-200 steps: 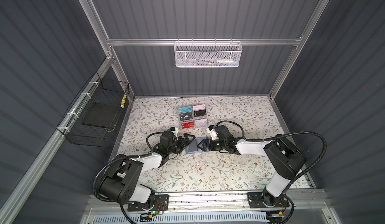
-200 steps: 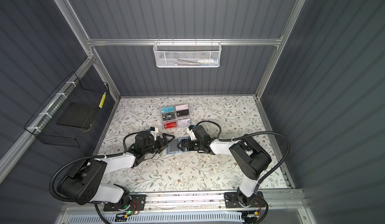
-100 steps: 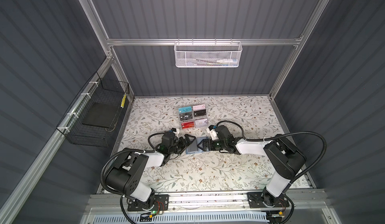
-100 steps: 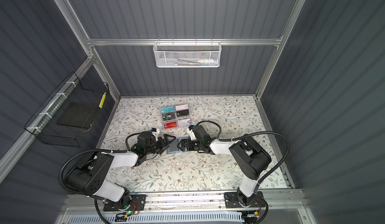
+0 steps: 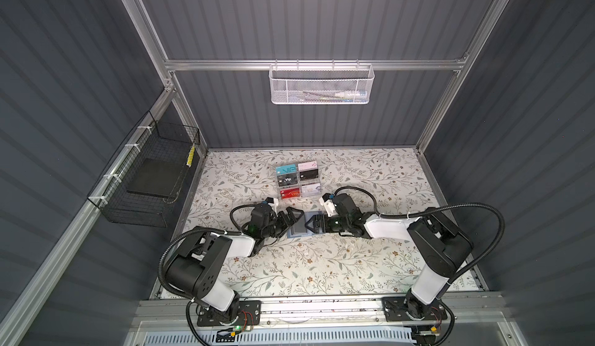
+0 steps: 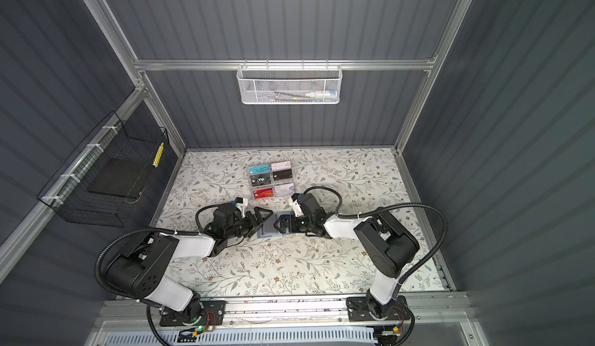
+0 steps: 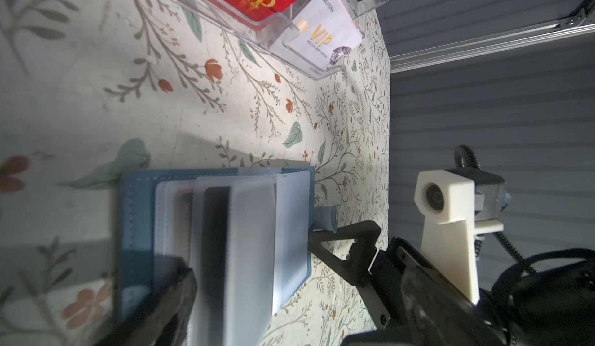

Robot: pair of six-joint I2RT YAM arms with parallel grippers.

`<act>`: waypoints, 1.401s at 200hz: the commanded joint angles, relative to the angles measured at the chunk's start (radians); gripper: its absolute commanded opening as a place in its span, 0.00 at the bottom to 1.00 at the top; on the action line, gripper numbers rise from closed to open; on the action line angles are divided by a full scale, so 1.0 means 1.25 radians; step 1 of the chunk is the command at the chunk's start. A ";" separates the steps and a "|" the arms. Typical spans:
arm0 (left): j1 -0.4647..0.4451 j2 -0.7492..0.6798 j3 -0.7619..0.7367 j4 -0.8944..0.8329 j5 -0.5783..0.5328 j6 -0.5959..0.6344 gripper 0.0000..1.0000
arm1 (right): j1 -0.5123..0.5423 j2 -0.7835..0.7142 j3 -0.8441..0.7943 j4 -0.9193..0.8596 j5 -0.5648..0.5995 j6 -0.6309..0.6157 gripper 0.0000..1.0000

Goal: Take the credit cards out of the card holder

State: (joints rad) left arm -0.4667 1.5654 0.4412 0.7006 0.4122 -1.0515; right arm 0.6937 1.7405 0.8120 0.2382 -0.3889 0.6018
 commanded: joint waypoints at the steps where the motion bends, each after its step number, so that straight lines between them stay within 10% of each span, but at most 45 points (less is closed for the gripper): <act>1: -0.014 0.020 -0.004 0.006 0.008 -0.014 1.00 | 0.006 0.021 0.009 -0.015 -0.008 0.003 0.99; 280: -0.035 0.018 0.040 -0.004 -0.003 -0.037 1.00 | 0.007 -0.002 0.001 -0.021 0.004 0.002 0.99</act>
State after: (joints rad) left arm -0.5034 1.5867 0.4644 0.7204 0.4015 -1.0878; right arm 0.6964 1.7370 0.8120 0.2348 -0.3779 0.6018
